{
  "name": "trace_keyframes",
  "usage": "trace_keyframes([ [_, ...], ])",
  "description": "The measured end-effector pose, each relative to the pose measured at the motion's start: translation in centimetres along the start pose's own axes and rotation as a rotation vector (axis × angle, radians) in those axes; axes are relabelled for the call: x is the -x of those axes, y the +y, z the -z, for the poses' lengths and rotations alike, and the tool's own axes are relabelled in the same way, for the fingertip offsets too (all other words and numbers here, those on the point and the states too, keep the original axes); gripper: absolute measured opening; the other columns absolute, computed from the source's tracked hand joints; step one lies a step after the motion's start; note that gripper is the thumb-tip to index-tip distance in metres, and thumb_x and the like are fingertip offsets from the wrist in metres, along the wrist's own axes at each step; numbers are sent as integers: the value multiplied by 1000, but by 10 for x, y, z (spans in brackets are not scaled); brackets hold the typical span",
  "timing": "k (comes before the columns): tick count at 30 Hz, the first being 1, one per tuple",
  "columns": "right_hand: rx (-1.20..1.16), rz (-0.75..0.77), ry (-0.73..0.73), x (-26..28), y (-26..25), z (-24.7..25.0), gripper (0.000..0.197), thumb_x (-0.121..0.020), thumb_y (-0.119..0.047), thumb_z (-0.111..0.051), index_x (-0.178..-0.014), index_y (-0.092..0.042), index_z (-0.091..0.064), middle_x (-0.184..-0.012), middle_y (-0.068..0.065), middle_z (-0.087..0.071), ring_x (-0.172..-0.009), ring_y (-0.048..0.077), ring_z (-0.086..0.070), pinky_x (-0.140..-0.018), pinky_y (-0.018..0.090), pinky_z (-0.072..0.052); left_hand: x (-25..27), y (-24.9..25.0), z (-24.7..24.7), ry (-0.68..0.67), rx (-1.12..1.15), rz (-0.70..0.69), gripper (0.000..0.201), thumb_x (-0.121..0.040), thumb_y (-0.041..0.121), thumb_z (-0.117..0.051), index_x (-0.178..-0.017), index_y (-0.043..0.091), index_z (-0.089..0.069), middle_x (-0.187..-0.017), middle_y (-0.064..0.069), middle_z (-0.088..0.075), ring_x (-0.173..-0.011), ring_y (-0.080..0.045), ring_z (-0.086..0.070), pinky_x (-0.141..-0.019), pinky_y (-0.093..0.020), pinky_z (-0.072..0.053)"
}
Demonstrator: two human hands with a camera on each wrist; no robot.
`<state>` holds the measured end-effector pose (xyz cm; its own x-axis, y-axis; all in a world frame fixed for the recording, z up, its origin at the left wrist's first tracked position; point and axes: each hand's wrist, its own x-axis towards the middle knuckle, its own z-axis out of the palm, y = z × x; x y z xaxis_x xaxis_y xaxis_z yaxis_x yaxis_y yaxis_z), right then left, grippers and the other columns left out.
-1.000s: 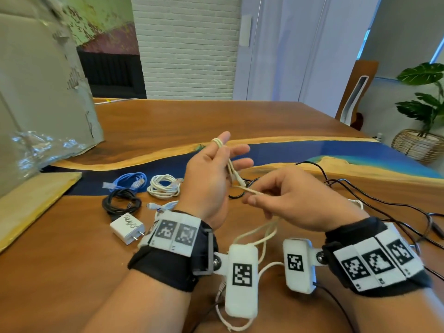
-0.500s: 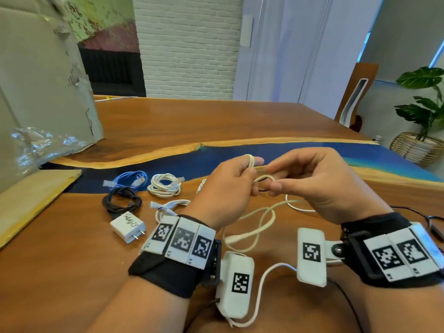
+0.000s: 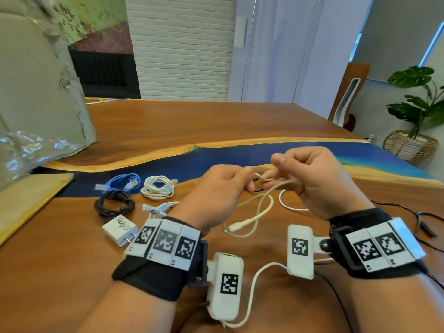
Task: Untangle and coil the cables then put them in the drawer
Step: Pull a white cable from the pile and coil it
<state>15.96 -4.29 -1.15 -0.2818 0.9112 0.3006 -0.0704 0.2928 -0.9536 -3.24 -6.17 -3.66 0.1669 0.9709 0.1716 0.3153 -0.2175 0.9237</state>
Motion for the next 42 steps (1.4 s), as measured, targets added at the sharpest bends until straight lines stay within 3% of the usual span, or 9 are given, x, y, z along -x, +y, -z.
trace_keyframes([
  [5, 419, 27, -79, 1, 3, 5, 38, -88, -33, -75, -67, -2, -76, -69, 16, -72, -72, 20, -71, -74, 34, -58, -7, -10, 8, 179, 228, 8, 49, -106, 41, -48, -61, 26, -58, -57, 0, -34, -51, -19, -28, -54, -35, -21],
  [8, 47, 0, 16, -1, 1, 8, 40, -92, -27, -66, -57, -10, -63, -57, 10, -47, -53, 18, -55, -57, 32, -48, -9, -12, 16, 224, 252, 63, 52, -107, 40, -46, -58, 28, -58, -52, 5, -32, -46, -16, -27, -52, -30, -25],
  [12, -420, -104, 200, -3, -9, 12, 38, -105, -41, -44, -73, -20, -47, -60, -2, -28, -43, 12, -27, -42, 25, -28, -3, -6, 13, 68, 253, 108, 44, -107, 37, -45, -68, 21, -55, -53, 6, -29, -46, -15, -22, -52, -29, -23],
  [15, -558, -112, 391, -7, -5, 16, 19, -109, -32, -44, -108, -17, -55, -64, -3, -50, -44, 7, -42, -43, 21, -41, 1, -2, 9, -74, 396, 157, 42, -109, 31, -43, -71, 16, -52, -52, 6, -26, -45, -13, -17, -46, -26, -23],
  [18, -664, -76, 453, -10, 0, 14, 7, -108, -14, -46, -109, -11, -53, -78, 8, -72, -68, 16, -72, -65, 28, -61, 3, -4, 13, -118, 569, 200, 43, -109, 31, -43, -71, 15, -54, -52, 6, -21, -44, -12, -13, -45, -25, -20],
  [23, -291, -47, 361, -11, 9, 10, 15, -103, 4, -50, -98, -7, -59, -92, 15, -74, -63, 15, -63, -63, 28, -58, 4, -5, 14, -110, 730, 218, 39, -105, 33, -49, -75, 13, -63, -53, 7, -17, -41, -9, -13, -44, -24, -17],
  [32, 543, -157, 13, -3, 11, -3, 21, -101, -15, -59, -105, -24, -78, -91, -4, -79, -66, 12, -64, -55, 27, -50, 3, 5, 15, -15, 1001, 154, 39, -107, 34, -45, -79, 13, -63, -50, 10, -18, -38, -6, -15, -38, -20, -20],
  [36, 688, -107, -85, -1, 7, -7, 15, -93, -26, -73, -83, -34, -82, -92, -10, -79, -82, 2, -69, -73, 25, -53, 1, 5, 15, 68, 1063, 148, 38, -107, 34, -47, -78, 14, -63, -50, 10, -19, -38, -6, -16, -39, -20, -20],
  [42, 572, 58, -66, -2, 8, -15, 30, -93, -20, -75, -119, -33, -73, -110, -11, -74, -104, 3, -68, -95, 33, -55, -1, 5, 1, 121, 979, 205, 36, -106, 34, -50, -77, 15, -59, -49, 8, -21, -39, -8, -15, -41, -22, -16],
])
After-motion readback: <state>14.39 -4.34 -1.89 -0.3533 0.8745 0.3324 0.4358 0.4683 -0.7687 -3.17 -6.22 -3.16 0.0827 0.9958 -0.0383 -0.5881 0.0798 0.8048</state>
